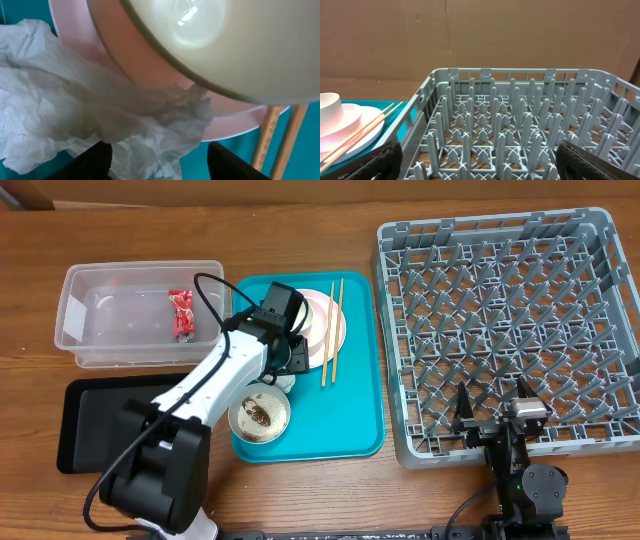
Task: Sort waste into correct bins and load items into the dishwasher
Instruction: 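Move the left gripper to the white tissue and grasp it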
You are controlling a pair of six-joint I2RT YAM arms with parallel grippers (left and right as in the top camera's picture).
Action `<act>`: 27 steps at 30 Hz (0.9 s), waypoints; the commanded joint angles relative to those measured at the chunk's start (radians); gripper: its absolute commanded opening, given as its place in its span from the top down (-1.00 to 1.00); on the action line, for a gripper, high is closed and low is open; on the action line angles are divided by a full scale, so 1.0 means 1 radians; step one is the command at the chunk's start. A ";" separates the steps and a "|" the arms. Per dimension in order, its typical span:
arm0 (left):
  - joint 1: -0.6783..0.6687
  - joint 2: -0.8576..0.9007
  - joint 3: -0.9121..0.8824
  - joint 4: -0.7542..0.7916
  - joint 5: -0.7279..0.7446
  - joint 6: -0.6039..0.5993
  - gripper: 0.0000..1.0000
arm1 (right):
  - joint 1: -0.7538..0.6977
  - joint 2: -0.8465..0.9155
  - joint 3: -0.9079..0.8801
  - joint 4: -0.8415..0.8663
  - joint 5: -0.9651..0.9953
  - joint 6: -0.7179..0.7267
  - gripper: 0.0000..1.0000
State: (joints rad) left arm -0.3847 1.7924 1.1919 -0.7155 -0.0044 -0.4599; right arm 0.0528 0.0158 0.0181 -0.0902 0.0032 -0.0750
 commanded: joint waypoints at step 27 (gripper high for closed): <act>-0.001 0.074 0.017 0.012 -0.006 0.054 0.32 | -0.004 -0.004 -0.010 0.006 -0.006 -0.001 -1.00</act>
State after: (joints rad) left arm -0.3847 1.8507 1.1938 -0.7033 0.0174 -0.4465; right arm 0.0528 0.0158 0.0181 -0.0902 0.0036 -0.0750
